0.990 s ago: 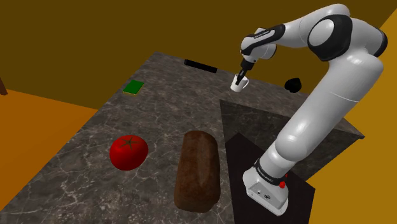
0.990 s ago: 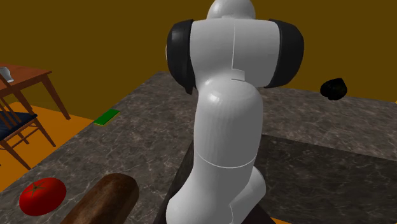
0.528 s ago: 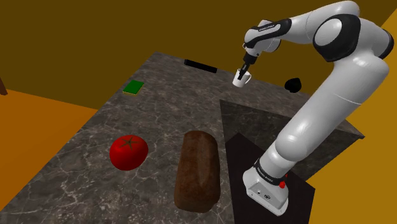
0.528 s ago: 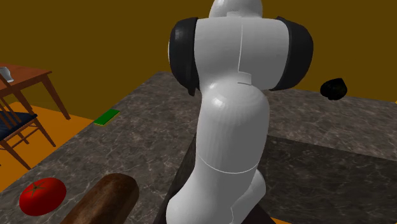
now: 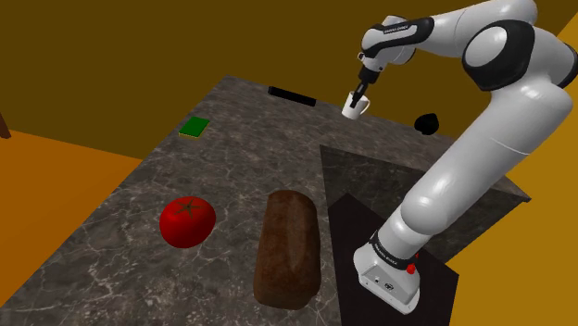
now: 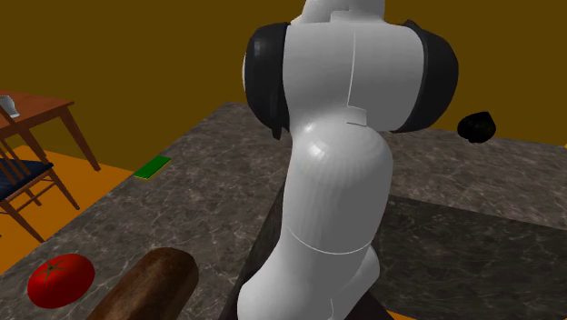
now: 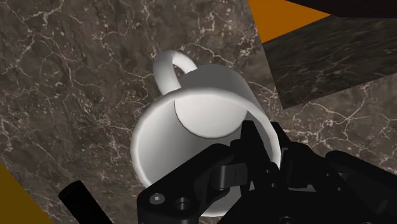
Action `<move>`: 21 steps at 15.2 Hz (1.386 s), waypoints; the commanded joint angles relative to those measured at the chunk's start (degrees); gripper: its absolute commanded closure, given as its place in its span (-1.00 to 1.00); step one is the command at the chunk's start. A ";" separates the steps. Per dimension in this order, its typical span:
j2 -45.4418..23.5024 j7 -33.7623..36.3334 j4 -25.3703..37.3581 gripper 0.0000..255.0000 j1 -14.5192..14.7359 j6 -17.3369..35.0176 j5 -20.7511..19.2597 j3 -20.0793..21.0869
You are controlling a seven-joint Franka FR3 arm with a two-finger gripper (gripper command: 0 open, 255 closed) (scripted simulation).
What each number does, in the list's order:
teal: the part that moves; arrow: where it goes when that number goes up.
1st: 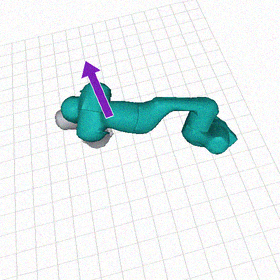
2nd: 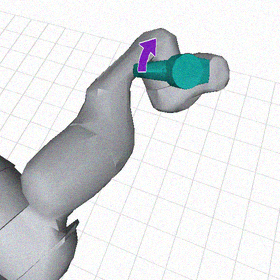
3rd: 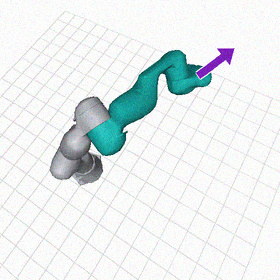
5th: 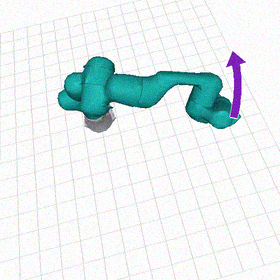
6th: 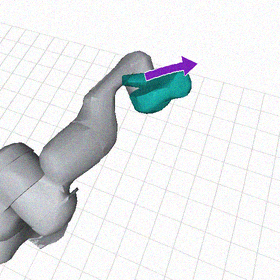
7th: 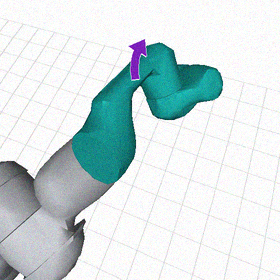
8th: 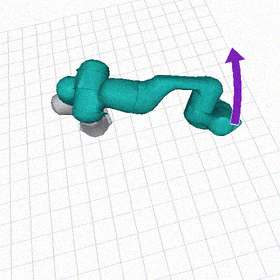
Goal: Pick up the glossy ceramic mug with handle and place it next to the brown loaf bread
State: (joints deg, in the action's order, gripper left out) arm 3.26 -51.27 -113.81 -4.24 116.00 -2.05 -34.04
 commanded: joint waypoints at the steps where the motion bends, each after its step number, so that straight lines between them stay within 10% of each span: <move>1: 0.28 0.13 1.32 1.00 0.04 -1.57 -0.16 0.08; 9: 0.97 0.37 6.70 1.00 0.17 -7.52 -0.49 0.31; 21: 25.44 18.99 -15.90 1.00 1.63 -8.95 -9.77 13.14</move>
State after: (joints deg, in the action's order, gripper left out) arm 26.59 -33.91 -127.65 -2.60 107.19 -11.46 -22.16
